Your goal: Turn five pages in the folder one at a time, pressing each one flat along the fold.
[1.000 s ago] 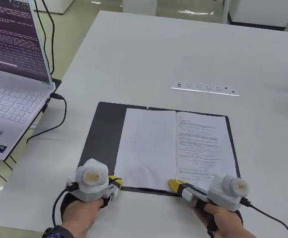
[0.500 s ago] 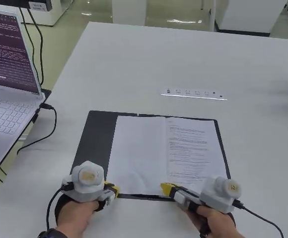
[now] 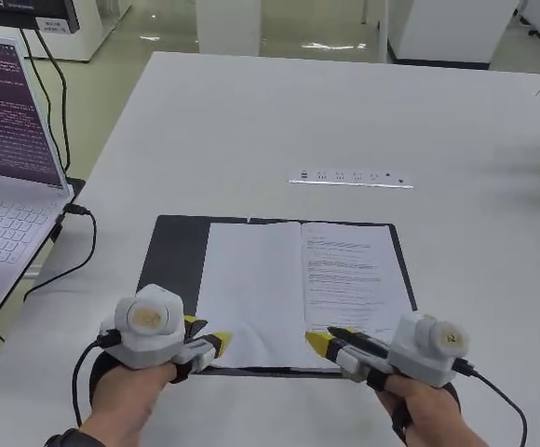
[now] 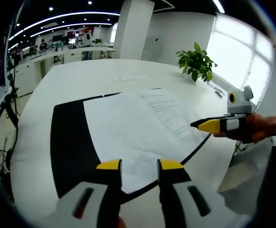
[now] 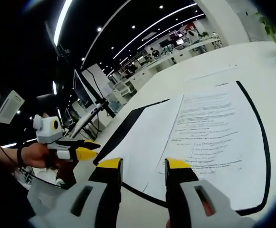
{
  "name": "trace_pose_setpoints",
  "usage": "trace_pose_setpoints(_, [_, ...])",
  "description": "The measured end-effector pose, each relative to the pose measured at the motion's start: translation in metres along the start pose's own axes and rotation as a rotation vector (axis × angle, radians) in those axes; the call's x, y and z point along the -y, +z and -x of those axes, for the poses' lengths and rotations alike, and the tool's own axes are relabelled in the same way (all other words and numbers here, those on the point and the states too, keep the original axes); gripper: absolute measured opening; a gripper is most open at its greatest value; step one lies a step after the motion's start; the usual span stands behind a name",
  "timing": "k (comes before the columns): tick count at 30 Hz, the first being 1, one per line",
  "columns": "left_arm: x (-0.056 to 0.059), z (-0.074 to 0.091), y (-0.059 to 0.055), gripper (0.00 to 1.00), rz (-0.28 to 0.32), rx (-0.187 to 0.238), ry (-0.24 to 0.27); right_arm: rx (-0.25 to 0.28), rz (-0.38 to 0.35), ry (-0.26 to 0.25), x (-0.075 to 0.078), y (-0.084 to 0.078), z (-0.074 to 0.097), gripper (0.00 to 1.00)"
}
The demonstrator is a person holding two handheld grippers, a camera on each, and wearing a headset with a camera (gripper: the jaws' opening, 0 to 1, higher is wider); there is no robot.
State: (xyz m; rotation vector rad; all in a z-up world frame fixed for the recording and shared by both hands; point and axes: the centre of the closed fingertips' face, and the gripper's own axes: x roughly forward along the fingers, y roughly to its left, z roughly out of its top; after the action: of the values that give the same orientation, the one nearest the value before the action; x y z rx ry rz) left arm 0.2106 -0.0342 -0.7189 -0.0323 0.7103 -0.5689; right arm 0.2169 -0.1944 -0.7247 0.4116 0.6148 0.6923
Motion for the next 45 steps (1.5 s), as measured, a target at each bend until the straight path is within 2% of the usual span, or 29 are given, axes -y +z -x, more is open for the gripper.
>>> trace_pose_setpoints(3, [-0.003,0.004,0.006,0.30,0.002,0.006,0.003,0.002,0.032,-0.020,0.005,0.006,0.008,0.37])
trace_pose_setpoints(5, [-0.006,0.008,0.010,0.30,0.012,0.007,0.015,-0.001,0.069,-0.055,0.012,0.009,0.015,0.41])
trace_pose_setpoints(8, [-0.012,0.016,0.021,0.33,0.018,0.032,0.033,0.004,0.081,-0.069,0.019,0.012,0.024,0.44])
trace_pose_setpoints(12, [-0.016,0.028,0.037,0.38,-0.005,0.061,0.046,0.013,0.112,-0.091,0.024,0.019,0.038,0.47])
trace_pose_setpoints(14, [-0.020,0.035,0.045,0.40,0.013,0.085,0.054,0.030,0.118,-0.103,0.027,0.023,0.047,0.49])
trace_pose_setpoints(16, [-0.021,0.042,0.052,0.43,0.023,0.111,0.058,0.054,0.103,-0.109,0.028,0.025,0.056,0.54])
trace_pose_setpoints(19, [-0.023,0.053,0.058,0.47,0.005,0.128,0.070,0.062,0.136,-0.128,0.028,0.027,0.070,0.57])
trace_pose_setpoints(22, [-0.027,0.061,0.060,0.52,0.006,0.133,0.078,0.104,0.125,-0.136,0.027,0.033,0.083,0.57])
trace_pose_setpoints(24, [-0.027,0.066,0.060,0.57,0.004,0.136,0.069,0.101,0.123,-0.150,0.028,0.032,0.089,0.55])
trace_pose_setpoints(26, [-0.027,0.072,0.059,0.62,-0.001,0.140,0.070,0.086,0.125,-0.162,0.028,0.029,0.095,0.58])
trace_pose_setpoints(28, [-0.026,0.077,0.058,0.65,-0.012,0.140,0.068,0.096,0.129,-0.174,0.028,0.028,0.103,0.59])
trace_pose_setpoints(33, [-0.020,0.088,0.048,0.70,-0.023,0.133,0.062,0.103,0.141,-0.191,0.024,0.029,0.117,0.64])
trace_pose_setpoints(35, [-0.021,0.092,0.044,0.72,-0.029,0.134,0.078,0.083,0.155,-0.190,0.022,0.027,0.119,0.68])
trace_pose_setpoints(38, [-0.021,0.094,0.039,0.74,-0.018,0.139,0.076,0.055,0.204,-0.193,0.019,0.025,0.122,0.70])
trace_pose_setpoints(45, [-0.017,0.094,0.033,0.76,0.029,0.135,0.087,0.080,0.173,-0.205,0.024,0.024,0.126,0.72])
